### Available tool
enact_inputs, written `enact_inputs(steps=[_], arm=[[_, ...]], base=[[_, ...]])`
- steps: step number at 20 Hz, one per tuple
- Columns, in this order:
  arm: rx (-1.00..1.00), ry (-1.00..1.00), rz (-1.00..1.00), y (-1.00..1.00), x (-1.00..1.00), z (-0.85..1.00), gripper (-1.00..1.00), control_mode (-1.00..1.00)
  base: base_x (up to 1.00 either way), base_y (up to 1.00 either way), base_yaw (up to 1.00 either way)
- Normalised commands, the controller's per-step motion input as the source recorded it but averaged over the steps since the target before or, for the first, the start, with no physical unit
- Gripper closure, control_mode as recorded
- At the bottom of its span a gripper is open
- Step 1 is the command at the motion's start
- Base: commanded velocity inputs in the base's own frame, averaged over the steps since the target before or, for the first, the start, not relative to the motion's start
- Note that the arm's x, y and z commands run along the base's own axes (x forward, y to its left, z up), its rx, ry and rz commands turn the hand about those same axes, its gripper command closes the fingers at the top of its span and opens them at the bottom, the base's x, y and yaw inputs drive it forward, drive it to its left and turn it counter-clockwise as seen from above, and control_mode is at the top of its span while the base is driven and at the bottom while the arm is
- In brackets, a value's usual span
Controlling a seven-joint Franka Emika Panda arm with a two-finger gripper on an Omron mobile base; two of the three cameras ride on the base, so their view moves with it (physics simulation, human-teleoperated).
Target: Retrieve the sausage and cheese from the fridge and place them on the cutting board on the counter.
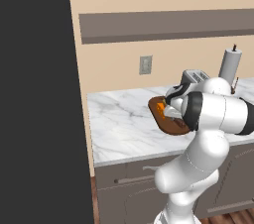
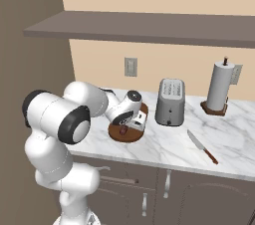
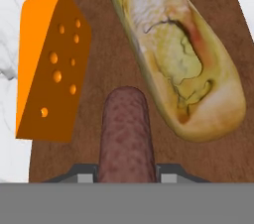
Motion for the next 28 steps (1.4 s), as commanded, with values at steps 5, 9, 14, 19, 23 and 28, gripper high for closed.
enact_inputs(steps=[5, 9, 14, 19, 23, 28], arm=[[0.01, 0.00, 0.00, 0.00, 0.00, 0.00, -1.00, -1.00], [0.02, -0.02, 0.00, 0.01, 0.00, 0.01, -1.00, -1.00], [0.03, -0.02, 0.00, 0.00, 0.00, 0.12, -1.00, -1.00], [0.05, -0.01, 0.00, 0.00, -0.05, 0.57, -1.00, -1.00], [0.02, 0.00, 0.00, 0.00, -0.31, 0.77, -1.00, -1.00], [0.00, 0.00, 0.00, 0.00, -0.61, 0.76, -1.00, -1.00]], base=[[0.00, 0.00, 0.00], [0.00, 0.00, 0.00], [0.00, 0.00, 0.00], [0.00, 0.00, 0.00], [0.00, 0.00, 0.00], [0.00, 0.00, 0.00]])
